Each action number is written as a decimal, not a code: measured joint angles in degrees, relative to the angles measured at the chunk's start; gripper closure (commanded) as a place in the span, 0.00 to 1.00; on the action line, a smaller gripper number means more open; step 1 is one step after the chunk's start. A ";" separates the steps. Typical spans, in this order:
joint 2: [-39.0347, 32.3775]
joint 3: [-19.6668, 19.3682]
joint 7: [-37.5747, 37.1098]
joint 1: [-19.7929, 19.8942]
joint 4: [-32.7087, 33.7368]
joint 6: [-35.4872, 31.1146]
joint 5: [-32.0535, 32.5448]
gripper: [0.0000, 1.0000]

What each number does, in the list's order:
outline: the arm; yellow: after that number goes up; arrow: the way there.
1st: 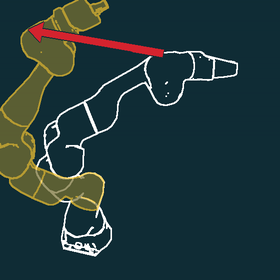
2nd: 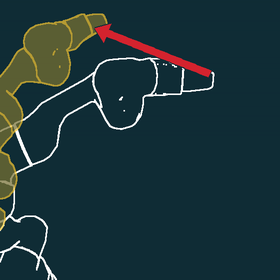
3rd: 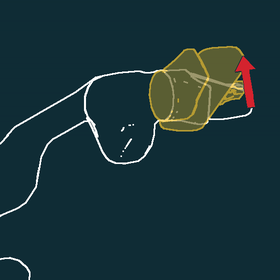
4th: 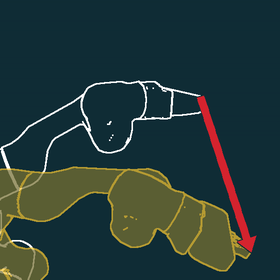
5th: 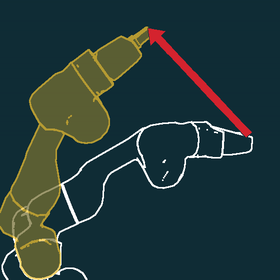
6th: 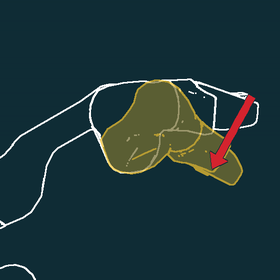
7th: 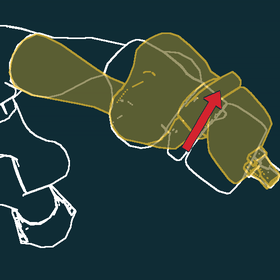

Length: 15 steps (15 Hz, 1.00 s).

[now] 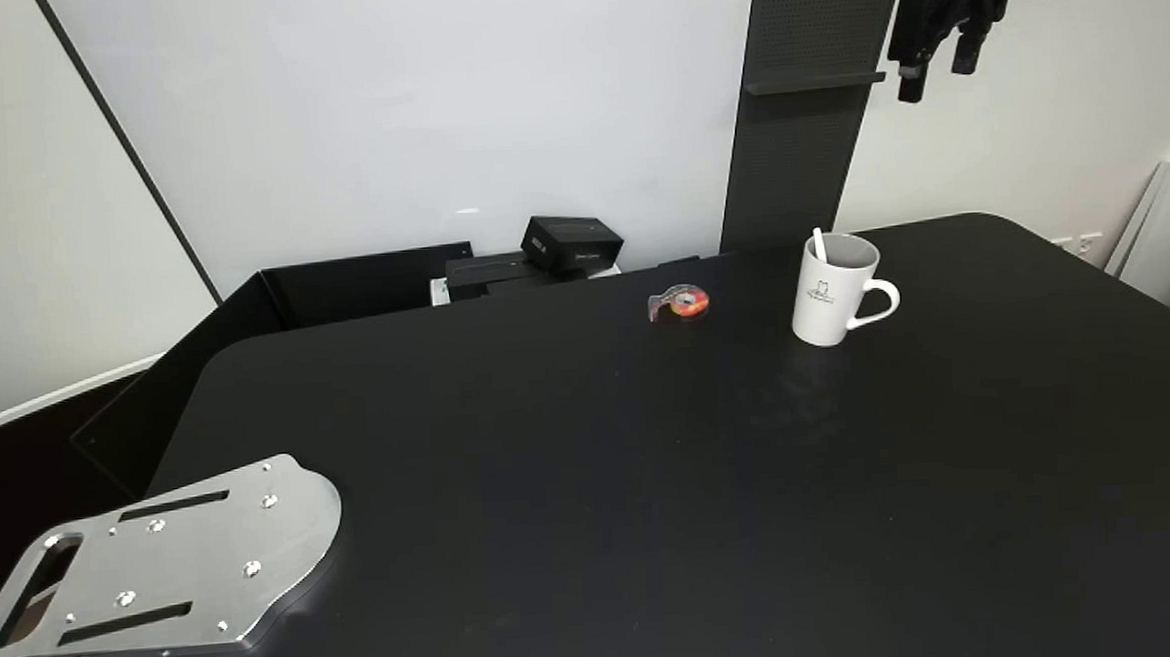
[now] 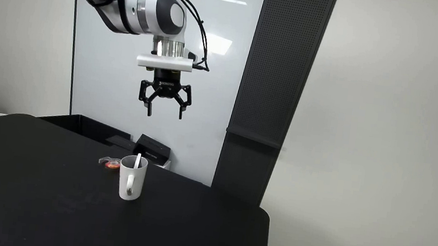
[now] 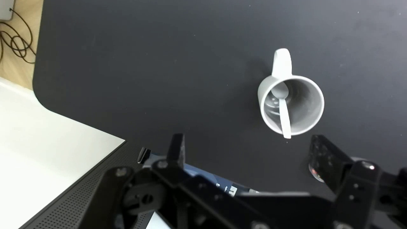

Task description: Take the spoon out of the mug and put it on the table

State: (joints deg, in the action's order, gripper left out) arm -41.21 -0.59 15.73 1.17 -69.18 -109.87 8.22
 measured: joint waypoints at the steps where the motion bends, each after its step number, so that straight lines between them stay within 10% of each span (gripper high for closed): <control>1: -1.76 0.19 -0.77 -0.34 2.67 0.83 -0.58 0.00; 6: -9.79 0.83 -5.12 -1.80 14.89 5.84 -3.55 0.00; 15: -10.74 0.82 -4.97 -1.89 15.50 5.77 -3.57 0.00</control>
State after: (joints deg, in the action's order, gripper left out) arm -51.95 0.22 10.76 -0.72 -53.68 -104.10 4.65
